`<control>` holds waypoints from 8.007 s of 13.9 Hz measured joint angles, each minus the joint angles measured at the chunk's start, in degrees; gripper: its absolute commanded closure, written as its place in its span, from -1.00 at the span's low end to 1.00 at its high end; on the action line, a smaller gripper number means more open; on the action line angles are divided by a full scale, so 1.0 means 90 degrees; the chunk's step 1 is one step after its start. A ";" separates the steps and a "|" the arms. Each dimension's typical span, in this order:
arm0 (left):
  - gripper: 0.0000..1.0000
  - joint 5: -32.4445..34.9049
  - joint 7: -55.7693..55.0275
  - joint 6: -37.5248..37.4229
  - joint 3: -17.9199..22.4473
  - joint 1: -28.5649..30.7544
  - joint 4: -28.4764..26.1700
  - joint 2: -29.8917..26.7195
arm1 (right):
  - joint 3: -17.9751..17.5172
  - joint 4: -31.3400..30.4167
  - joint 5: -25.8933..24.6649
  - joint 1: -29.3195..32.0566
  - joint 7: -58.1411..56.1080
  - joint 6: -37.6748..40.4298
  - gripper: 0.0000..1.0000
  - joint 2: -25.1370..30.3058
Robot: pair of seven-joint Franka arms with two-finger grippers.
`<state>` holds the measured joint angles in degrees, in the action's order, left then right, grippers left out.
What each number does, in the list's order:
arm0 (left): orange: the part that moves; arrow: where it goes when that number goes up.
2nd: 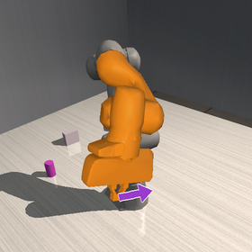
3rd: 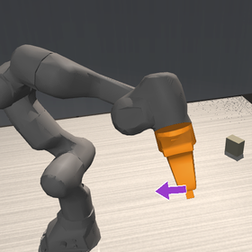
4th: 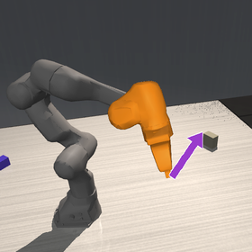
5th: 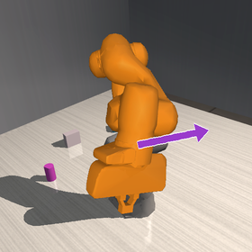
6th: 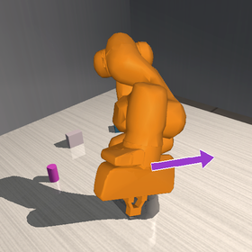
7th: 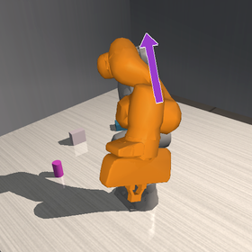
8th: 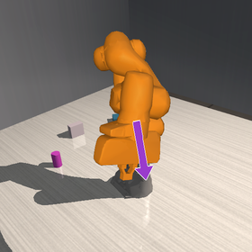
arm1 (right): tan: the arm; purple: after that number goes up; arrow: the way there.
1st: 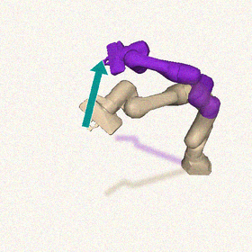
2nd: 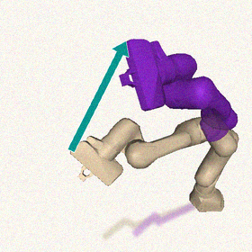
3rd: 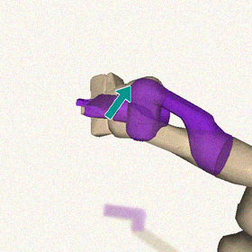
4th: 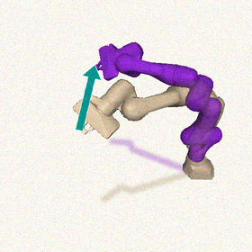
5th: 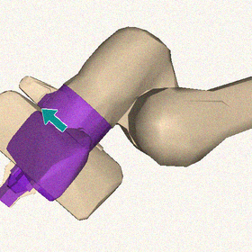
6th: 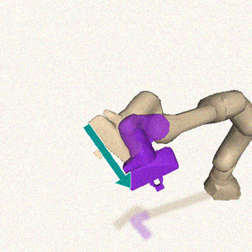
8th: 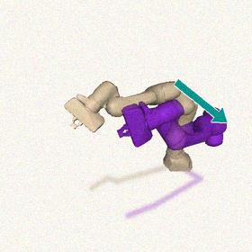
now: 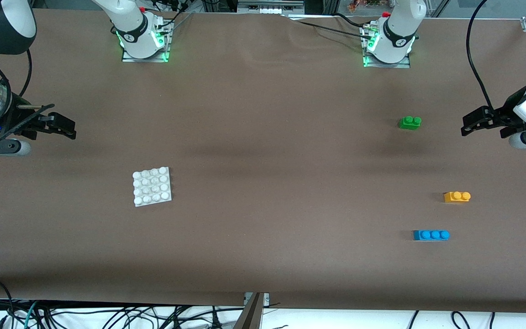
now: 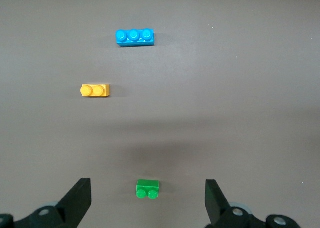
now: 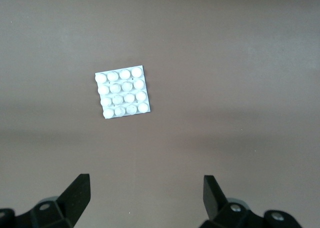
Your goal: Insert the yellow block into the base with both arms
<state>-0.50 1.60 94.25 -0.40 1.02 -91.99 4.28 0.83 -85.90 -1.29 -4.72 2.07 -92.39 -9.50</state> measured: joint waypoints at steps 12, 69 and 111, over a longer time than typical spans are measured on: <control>-1.00 0.0000 0.0000 0.0000 0.0000 0.0004 0.0000 0.0000 | 0.0023 0.0000 0.0000 0.0007 0.0000 0.0000 -1.00 -0.0002; -1.00 0.0000 0.0000 -0.0024 0.0000 0.0011 0.0003 0.0003 | -0.0295 -0.3053 0.1269 -0.0148 -0.0018 -0.6896 -0.61 -0.2650; -1.00 0.0000 -0.0019 -0.0123 -0.0001 0.0026 0.0005 0.0003 | -0.0772 -0.0567 0.1468 -0.3996 0.5510 -0.8153 -0.61 -0.4530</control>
<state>-0.50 1.43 93.15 -0.41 1.25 -91.95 4.32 -6.12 -91.00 11.92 -40.68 51.66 -165.77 -50.26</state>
